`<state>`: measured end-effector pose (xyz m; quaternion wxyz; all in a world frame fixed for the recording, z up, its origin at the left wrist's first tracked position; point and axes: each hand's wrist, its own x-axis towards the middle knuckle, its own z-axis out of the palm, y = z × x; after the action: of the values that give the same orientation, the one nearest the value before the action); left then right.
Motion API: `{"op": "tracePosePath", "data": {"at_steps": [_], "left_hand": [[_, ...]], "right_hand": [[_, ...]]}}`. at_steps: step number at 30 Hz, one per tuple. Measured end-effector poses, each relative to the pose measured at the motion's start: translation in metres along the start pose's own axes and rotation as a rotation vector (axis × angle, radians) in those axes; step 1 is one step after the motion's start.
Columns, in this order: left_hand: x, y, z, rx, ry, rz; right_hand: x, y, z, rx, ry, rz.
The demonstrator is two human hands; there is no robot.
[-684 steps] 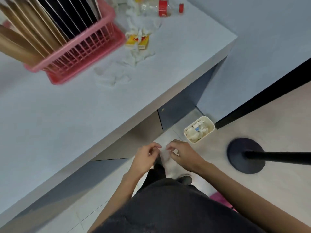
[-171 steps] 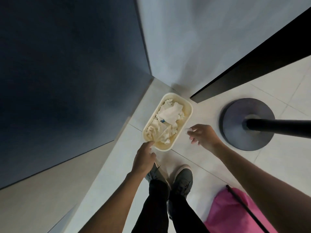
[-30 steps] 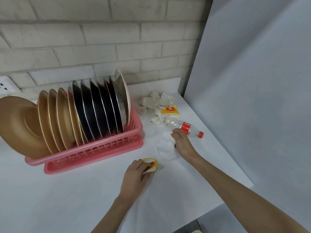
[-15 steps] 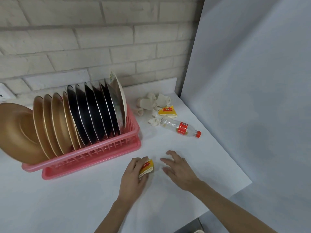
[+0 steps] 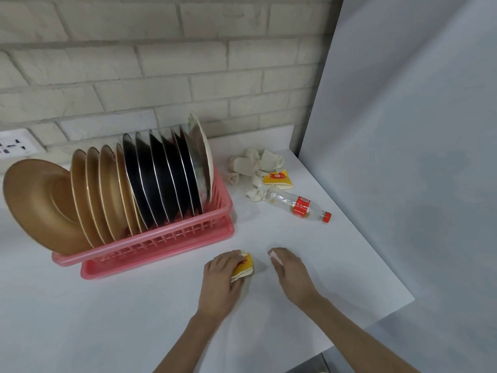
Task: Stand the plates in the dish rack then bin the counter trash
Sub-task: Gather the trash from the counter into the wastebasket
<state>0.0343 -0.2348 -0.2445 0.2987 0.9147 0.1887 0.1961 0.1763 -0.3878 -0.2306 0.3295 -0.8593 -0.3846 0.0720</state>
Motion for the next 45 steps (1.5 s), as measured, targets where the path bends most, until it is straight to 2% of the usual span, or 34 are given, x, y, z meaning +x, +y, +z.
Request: {"op": "tracePosePath", "data": {"at_steps": [5,12,19,23,28,34,40,45], "left_hand": [[0.001,0.002,-0.003,-0.058,0.018,-0.046],[0.002,0.005,-0.009,-0.196,0.049,-0.057],[-0.001,0.031,-0.032,-0.468,0.091,-0.244],[-0.001,0.032,-0.034,-0.464,0.083,-0.303],[0.002,0.038,-0.034,-0.476,0.089,-0.325],[0.003,0.044,-0.035,-0.516,0.081,-0.338],[0.005,0.052,-0.037,-0.525,0.082,-0.331],[0.005,0.061,-0.038,-0.519,0.072,-0.346]], "right_hand": [[0.010,-0.013,-0.016,0.270,0.038,0.264],[0.012,-0.029,-0.025,0.556,-0.016,0.450],[0.015,-0.038,-0.032,0.590,-0.048,0.440],[0.014,-0.044,-0.037,0.545,-0.055,0.384],[0.013,-0.044,-0.041,0.637,-0.103,0.412],[0.010,-0.042,-0.047,0.476,-0.044,0.352],[0.006,-0.055,-0.061,0.667,-0.016,0.365],[0.000,-0.060,-0.066,0.524,0.017,0.339]]}}
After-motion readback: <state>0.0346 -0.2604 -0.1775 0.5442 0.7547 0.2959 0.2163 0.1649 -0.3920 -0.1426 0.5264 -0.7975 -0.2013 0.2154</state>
